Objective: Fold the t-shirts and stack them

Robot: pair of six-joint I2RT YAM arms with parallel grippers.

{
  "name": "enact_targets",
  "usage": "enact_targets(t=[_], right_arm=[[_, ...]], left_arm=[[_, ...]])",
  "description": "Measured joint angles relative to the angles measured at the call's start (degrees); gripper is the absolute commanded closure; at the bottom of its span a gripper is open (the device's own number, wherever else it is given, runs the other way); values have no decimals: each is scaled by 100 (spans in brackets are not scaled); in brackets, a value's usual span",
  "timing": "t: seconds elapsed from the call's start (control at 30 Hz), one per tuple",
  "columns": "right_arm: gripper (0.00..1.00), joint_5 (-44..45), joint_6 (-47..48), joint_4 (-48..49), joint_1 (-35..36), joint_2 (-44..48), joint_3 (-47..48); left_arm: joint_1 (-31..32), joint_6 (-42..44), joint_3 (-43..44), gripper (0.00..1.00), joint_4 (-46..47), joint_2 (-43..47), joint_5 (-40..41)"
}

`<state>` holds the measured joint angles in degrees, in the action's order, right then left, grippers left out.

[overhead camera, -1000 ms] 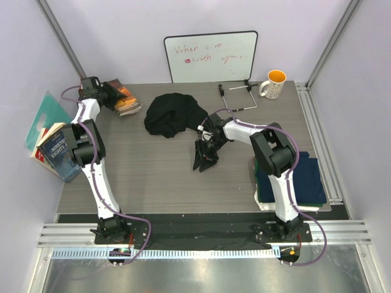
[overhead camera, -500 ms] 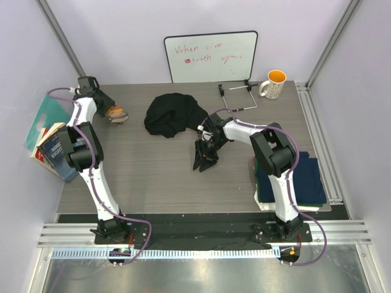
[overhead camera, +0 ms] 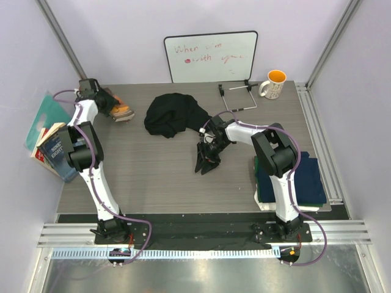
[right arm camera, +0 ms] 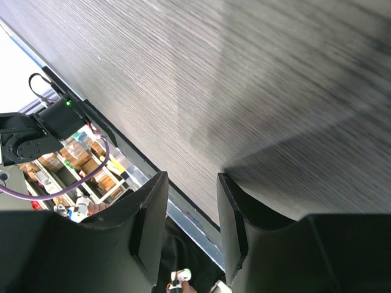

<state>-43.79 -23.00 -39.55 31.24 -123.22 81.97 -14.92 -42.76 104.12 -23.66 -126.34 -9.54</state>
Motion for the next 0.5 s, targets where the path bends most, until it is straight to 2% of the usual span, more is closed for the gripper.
enact_targets(t=[0.33,0.5], right_arm=[[57,68,17,4,-55,42,-4],[57,111,22,7,-107,129,-31]], left_arm=[[13,-625,374,100,310,-59,120],[28,-798,1727,100,-568,-682,870]])
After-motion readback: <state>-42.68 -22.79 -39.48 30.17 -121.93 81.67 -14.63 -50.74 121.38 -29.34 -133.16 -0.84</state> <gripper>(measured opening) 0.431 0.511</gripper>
